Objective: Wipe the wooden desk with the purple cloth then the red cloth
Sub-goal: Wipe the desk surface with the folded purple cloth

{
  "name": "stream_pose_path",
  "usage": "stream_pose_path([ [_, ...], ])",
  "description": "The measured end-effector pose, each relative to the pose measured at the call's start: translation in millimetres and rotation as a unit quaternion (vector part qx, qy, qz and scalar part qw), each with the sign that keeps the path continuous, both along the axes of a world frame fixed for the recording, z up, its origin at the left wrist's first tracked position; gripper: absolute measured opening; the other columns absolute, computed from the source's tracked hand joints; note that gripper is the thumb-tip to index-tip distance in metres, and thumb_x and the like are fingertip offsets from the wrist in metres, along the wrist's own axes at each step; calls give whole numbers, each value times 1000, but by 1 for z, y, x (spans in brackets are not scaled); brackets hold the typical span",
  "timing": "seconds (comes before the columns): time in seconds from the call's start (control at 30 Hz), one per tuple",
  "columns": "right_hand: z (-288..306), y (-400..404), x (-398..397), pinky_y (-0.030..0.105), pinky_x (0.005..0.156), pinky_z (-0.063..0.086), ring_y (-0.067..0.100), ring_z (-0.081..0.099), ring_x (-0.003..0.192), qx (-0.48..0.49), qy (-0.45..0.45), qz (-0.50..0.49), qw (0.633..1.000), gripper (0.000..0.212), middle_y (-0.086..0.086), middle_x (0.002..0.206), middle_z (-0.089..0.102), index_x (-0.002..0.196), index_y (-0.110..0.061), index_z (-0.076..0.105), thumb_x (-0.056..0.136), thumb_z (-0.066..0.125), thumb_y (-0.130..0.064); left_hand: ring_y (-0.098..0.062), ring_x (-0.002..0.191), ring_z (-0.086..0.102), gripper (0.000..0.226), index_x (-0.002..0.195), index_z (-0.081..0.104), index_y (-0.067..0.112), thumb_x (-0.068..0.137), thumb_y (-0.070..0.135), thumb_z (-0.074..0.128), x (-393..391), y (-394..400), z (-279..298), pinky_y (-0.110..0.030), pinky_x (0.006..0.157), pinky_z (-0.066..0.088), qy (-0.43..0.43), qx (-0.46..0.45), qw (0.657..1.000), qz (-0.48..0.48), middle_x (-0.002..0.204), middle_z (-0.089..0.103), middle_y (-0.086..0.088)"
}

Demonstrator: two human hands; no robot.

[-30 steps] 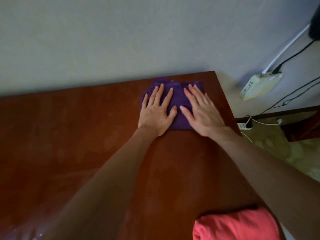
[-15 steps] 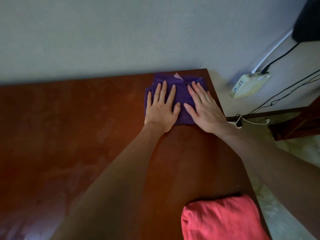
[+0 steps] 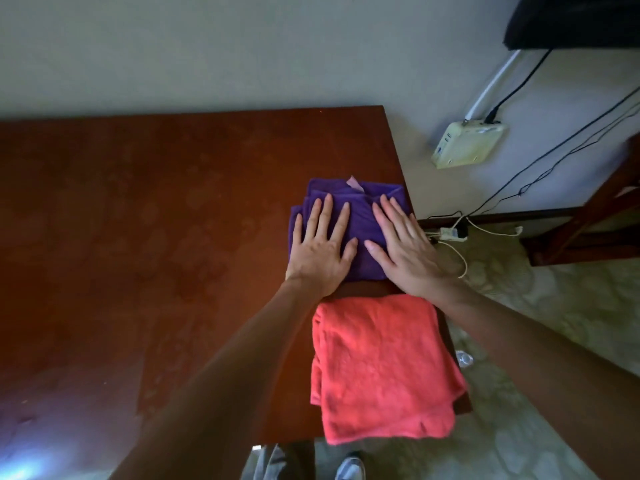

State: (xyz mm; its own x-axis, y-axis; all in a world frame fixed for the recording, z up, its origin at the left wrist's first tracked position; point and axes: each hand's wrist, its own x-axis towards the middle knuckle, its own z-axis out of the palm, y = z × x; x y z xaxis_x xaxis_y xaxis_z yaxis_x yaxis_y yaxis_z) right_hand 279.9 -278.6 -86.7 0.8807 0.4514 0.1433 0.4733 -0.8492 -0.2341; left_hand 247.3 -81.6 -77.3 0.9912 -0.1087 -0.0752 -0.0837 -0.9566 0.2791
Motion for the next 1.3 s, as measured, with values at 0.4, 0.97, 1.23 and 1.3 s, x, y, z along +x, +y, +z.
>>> stream_pose_path([
  [0.4, 2, 0, -3, 51, 127, 24, 22, 20, 158, 13, -7, 8, 1000, 73, 9, 170, 26, 160, -12, 32, 102, 34, -56, -15, 157, -1, 70, 161, 9, 36, 97, 62, 12, -4, 10, 0, -41, 127, 0, -34, -36, 999, -5, 171, 2, 0],
  [0.97, 10, 149, 166, 46, 129, 15, 20, 14, 160, 0, 10, -35, 999, 78, 6, 171, 23, 161, -15, 30, 98, 23, -62, -15, 157, 6, 62, 161, 14, 36, 104, 55, 30, 178, 153, -4, -39, 127, 4, -52, 7, 999, -1, 171, 8, 1],
  [1.23, 10, 179, 188, 45, 131, 7, 19, 5, 161, -31, 20, -70, 997, 71, 5, 173, 14, 164, -16, 19, 105, 25, -55, -17, 157, 5, 63, 162, 12, 34, 104, 56, 25, 208, 179, -5, -41, 127, 4, -66, 10, 997, -34, 171, 7, 0],
  [1.3, 9, 182, 176, 45, 131, 5, 19, 2, 161, -37, 27, -80, 996, 67, 5, 174, 10, 164, -16, 16, 108, 29, -51, -18, 158, 2, 62, 162, 9, 33, 106, 53, 25, 192, 177, -6, -41, 126, 3, -61, 11, 998, -20, 171, 4, -1],
])
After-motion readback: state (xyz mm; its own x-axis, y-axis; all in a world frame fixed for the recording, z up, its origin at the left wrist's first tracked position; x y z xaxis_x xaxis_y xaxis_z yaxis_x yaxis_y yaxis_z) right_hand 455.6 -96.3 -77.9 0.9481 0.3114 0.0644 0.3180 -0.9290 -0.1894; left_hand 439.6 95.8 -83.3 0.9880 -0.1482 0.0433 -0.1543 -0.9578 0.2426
